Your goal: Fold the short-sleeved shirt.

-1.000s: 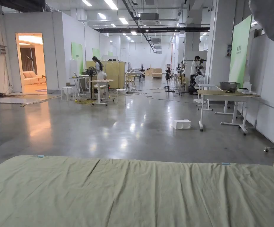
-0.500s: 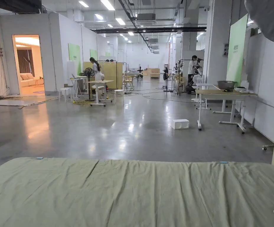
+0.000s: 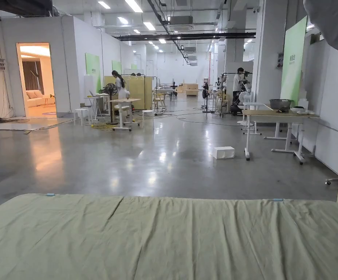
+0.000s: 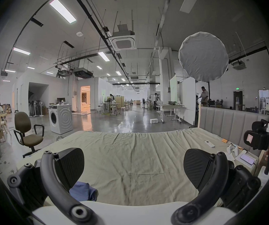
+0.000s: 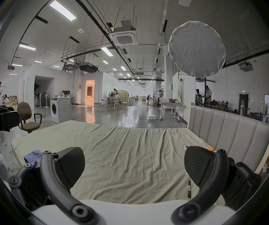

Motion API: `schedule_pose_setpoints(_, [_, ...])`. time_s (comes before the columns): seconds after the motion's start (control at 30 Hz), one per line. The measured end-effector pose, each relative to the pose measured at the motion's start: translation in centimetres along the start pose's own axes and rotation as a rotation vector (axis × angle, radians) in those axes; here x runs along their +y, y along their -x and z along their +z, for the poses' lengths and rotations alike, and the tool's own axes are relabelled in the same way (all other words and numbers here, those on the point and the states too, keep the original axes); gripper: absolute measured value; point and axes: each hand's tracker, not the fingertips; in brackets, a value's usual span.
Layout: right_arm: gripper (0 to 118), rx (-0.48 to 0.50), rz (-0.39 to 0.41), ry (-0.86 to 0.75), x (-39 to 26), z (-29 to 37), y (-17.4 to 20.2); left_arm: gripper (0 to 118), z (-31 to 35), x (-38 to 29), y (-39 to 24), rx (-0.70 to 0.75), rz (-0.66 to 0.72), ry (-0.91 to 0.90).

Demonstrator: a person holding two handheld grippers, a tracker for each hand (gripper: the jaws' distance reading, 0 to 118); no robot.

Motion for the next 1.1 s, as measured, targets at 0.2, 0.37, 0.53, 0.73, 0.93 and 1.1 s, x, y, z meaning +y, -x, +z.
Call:
schedule_pose_setpoints(0.2, [118, 0.005, -0.004, 0.003, 0.24, -0.16, 0.03, 118, -0.10, -0.08, -0.04, 0.009, -0.012, 0.000])
schedule_pose_setpoints(0.37, [118, 0.002, 0.002, 0.004, 0.21, -0.07, 0.00, 118, -0.07, -0.16, -0.21, -0.003, -0.017, 0.008])
schedule_pose_setpoints(0.53, [118, -0.003, -0.010, 0.008, 0.00, 0.04, -0.10, 118, 0.01, -0.19, -0.40, -0.010, -0.026, 0.012])
schedule_pose_setpoints(0.73, [118, -0.002, -0.018, 0.009, -0.13, 0.08, -0.18, 118, 0.06, -0.17, -0.52, -0.014, -0.030, 0.013])
schedule_pose_setpoints(0.93, [118, 0.000, -0.020, 0.013, -0.19, 0.05, -0.15, 118, 0.13, -0.20, -0.52, -0.013, -0.032, 0.017])
schedule_pose_setpoints(1.1, [118, 0.003, -0.016, 0.017, -0.18, 0.03, -0.02, 118, 0.15, -0.20, -0.32, -0.009, -0.021, 0.018])
